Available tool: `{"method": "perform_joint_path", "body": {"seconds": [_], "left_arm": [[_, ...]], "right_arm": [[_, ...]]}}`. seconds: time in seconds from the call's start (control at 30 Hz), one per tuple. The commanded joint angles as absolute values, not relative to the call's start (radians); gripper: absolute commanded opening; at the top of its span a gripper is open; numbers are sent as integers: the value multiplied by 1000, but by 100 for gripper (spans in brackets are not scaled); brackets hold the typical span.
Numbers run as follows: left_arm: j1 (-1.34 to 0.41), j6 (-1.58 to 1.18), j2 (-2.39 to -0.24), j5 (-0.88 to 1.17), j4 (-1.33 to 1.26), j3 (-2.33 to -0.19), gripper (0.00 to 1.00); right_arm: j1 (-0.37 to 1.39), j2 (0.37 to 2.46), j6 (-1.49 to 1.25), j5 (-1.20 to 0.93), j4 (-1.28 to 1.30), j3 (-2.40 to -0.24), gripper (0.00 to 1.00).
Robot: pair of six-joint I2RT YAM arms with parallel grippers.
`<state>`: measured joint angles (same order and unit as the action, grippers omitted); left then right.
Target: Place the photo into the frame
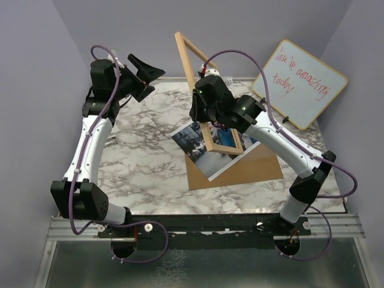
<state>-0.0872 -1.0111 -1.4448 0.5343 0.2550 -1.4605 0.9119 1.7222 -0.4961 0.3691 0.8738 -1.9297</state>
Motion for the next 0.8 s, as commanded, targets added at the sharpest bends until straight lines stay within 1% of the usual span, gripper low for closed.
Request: {"method": "perform_joint_path", "body": {"seconds": [0.0, 0.17, 0.27, 0.4, 0.6, 0.77], "left_arm": [[-47, -950, -1392, 544, 343, -1445, 99], [-10, -903, -1342, 486, 414, -1444, 99], [10, -855, -1308, 356, 506, -1424, 99], [34, -810, -1263, 179, 599, -1345, 99], [53, -761, -1218, 44, 649, -1222, 99], [59, -706, -1210, -73, 703, -1182, 99]], "right_arm": [[904, 1705, -498, 223, 736, -2016, 5], [902, 1742, -555, 62, 667, -2066, 4], [902, 1754, -612, -40, 591, -2067, 4], [899, 1778, -699, -149, 500, -2060, 5], [880, 1796, -893, -283, 289, -1949, 5], [847, 1800, -1046, -323, 102, -1817, 5]]}}
